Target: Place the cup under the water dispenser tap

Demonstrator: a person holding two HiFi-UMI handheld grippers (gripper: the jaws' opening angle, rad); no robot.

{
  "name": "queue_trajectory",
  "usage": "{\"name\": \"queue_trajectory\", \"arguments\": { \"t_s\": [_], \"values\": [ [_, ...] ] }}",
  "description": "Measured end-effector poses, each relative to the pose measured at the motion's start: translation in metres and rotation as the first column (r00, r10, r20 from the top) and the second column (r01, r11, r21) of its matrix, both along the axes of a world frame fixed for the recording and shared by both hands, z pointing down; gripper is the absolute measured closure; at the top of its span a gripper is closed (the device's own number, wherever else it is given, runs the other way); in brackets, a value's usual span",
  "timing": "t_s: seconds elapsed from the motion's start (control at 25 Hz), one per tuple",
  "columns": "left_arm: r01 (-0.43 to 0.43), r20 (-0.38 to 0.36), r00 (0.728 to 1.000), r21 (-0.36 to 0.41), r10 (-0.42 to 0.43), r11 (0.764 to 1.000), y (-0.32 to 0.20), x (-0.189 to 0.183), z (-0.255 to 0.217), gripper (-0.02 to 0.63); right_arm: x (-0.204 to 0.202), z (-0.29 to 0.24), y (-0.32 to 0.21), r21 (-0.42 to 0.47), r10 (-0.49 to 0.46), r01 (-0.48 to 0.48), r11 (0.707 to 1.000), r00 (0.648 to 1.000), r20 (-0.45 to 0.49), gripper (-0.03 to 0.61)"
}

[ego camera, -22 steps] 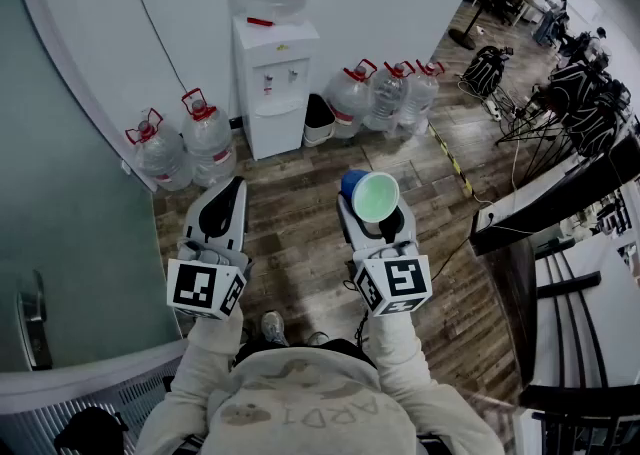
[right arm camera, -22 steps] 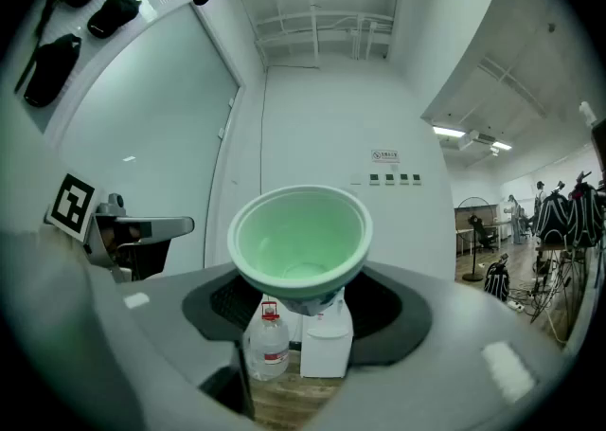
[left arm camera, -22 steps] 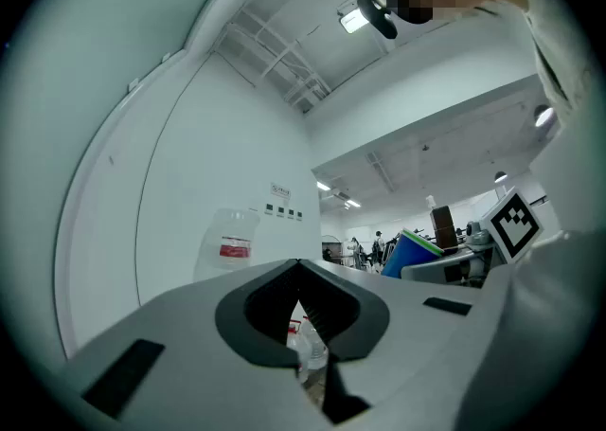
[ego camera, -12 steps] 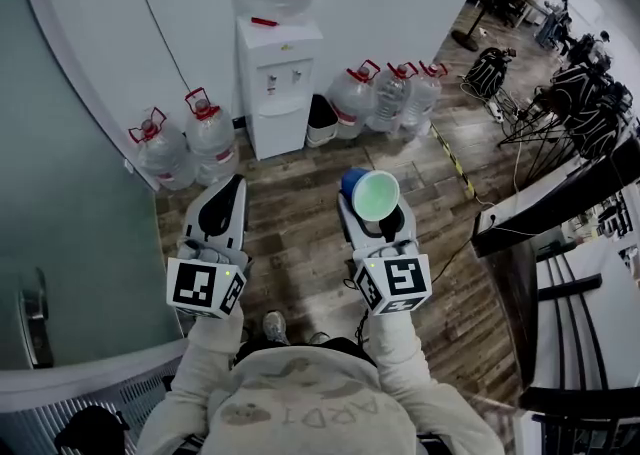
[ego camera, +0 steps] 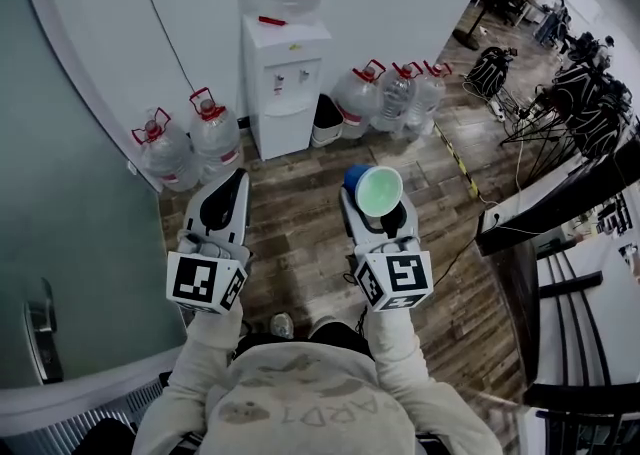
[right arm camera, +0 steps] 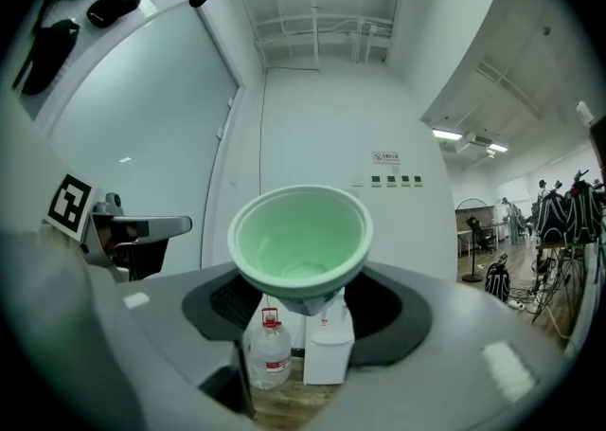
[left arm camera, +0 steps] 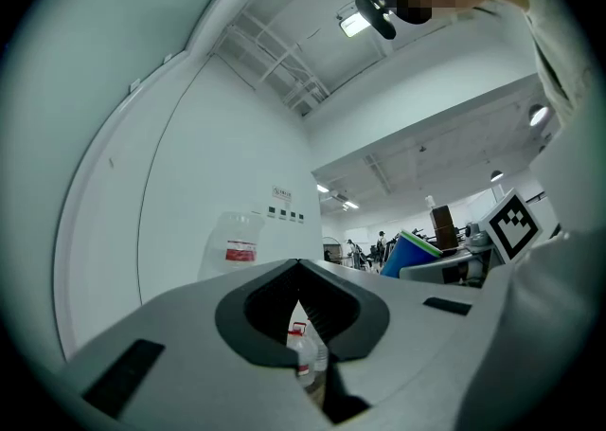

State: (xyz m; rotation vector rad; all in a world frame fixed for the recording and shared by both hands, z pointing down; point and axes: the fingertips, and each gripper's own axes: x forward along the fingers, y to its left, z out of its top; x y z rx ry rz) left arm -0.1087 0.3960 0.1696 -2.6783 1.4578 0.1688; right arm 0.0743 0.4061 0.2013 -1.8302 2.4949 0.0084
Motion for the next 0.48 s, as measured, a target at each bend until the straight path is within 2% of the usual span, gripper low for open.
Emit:
{"name": "queue_trajectory", "arguments": {
  "t_s": [0.2, 0.48],
  "values": [
    [-0.015, -0.004, 1.0, 0.002, 0.015, 1.0, -0.011, -0.007, 0.0, 0.607, -0.012, 0.006, -0.008, -0.013, -0.001, 0.001, 1.0, 1.0, -0.013, 0.299],
    [-0.019, 0.0, 1.0, -0.003, 0.019, 1.0, -0.039, -0.003, 0.002, 0.607, -0.007, 0.007, -0.04, -0.021, 0.0, 0.0, 1.0, 1.0, 0.002, 0.299]
  ]
}}
